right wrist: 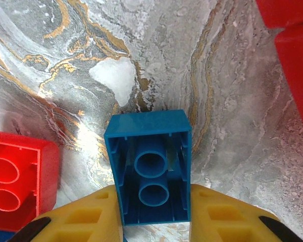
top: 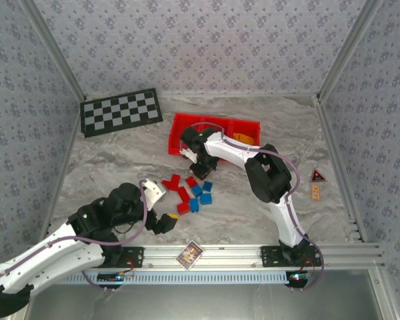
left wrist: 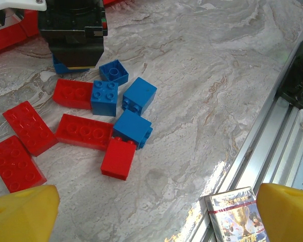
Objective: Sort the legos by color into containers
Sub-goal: Pick up the lego from the center of the table, then place the lego in the container.
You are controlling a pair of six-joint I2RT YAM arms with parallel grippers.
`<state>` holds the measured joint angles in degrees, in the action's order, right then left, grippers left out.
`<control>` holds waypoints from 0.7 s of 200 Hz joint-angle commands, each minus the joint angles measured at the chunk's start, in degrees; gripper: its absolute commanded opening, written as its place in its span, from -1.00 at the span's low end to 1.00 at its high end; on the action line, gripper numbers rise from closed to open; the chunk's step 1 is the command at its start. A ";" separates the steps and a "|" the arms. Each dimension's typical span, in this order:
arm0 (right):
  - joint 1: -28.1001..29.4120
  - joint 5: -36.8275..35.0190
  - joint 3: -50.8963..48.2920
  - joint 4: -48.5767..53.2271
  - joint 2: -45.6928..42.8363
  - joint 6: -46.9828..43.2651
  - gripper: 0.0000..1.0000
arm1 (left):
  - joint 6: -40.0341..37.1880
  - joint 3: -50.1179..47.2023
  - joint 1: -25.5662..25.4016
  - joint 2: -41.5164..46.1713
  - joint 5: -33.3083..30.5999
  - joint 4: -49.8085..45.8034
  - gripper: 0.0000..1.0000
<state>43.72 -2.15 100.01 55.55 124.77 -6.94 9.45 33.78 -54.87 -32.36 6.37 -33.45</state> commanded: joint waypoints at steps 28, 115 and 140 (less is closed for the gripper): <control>0.42 0.30 3.82 4.96 -4.16 -0.14 -0.40 | -0.66 0.24 -0.47 0.37 0.17 -0.54 0.99; -7.19 -4.74 19.97 10.43 -4.84 6.61 -0.39 | -0.67 0.23 -0.43 0.72 0.16 -0.40 0.99; -9.62 -4.43 28.69 14.76 2.29 9.54 -0.39 | -0.66 0.23 -0.53 0.97 -0.31 -0.48 0.99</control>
<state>35.88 -4.84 122.48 63.86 120.33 -1.63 9.45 33.78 -54.87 -32.25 6.35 -33.45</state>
